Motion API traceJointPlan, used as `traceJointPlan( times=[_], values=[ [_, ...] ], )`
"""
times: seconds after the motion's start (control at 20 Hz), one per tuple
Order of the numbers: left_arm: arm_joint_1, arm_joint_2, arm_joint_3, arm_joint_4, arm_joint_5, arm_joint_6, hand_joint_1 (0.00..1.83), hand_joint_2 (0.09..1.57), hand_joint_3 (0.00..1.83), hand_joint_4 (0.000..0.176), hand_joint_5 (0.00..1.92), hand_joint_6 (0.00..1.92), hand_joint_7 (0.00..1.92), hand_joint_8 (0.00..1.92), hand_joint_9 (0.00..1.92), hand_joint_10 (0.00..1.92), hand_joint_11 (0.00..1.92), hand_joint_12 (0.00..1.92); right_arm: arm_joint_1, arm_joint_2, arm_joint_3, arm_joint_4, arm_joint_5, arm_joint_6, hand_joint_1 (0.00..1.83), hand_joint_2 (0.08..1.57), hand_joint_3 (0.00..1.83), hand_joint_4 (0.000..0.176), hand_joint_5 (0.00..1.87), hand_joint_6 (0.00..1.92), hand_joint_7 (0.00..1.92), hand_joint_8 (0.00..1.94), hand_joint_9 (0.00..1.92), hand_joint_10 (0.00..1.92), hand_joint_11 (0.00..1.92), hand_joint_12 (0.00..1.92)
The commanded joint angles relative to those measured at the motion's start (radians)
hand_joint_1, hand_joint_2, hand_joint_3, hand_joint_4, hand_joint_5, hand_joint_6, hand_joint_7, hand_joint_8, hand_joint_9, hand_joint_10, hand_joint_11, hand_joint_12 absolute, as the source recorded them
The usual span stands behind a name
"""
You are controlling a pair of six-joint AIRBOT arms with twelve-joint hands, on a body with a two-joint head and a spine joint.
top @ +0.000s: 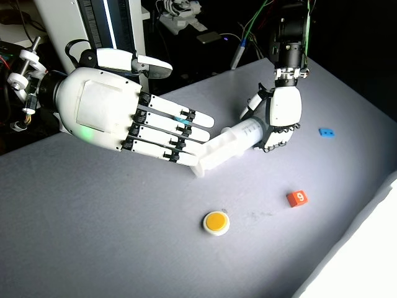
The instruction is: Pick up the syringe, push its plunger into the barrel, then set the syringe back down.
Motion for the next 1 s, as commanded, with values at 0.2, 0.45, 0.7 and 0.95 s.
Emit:
traceJointPlan(
  times=[0.2,0.45,0.7,0.95],
  values=[
    [-0.096,0.076,-0.051,-0.058,-0.064,0.004,1.36,1.17,0.00,0.000,0.83,0.97,0.89,1.28,0.80,1.40,0.56,1.43,0.004,-0.014,-0.001,0.028,0.220,0.012,0.00,1.25,0.00,0.000,0.08,0.01,0.07,0.00,0.02,0.01,0.03,0.03],
    [-0.169,0.151,-0.103,-0.112,-0.106,0.004,1.37,1.16,0.00,0.000,0.86,0.91,0.90,1.25,0.81,1.40,0.57,1.41,0.000,-0.038,-0.002,0.151,0.227,0.034,0.00,1.22,0.00,0.000,0.01,0.00,0.00,0.00,0.00,0.00,0.00,0.00],
    [-0.237,0.177,-0.108,-0.169,-0.131,0.003,1.36,1.16,0.00,0.000,0.83,0.97,0.90,1.25,0.81,1.40,0.56,1.41,-0.001,-0.075,-0.057,0.329,0.284,0.035,0.00,1.15,0.00,0.000,0.00,0.00,0.00,0.00,0.00,0.00,0.00,0.00],
    [-0.302,0.173,-0.103,-0.183,-0.128,0.003,1.37,1.16,0.00,0.000,0.87,0.91,0.91,1.23,0.82,1.39,0.56,1.41,-0.024,-0.137,-0.100,0.386,0.365,0.029,0.00,1.08,0.00,0.000,0.00,0.00,0.00,0.00,0.00,0.00,0.00,0.00]
  ],
)
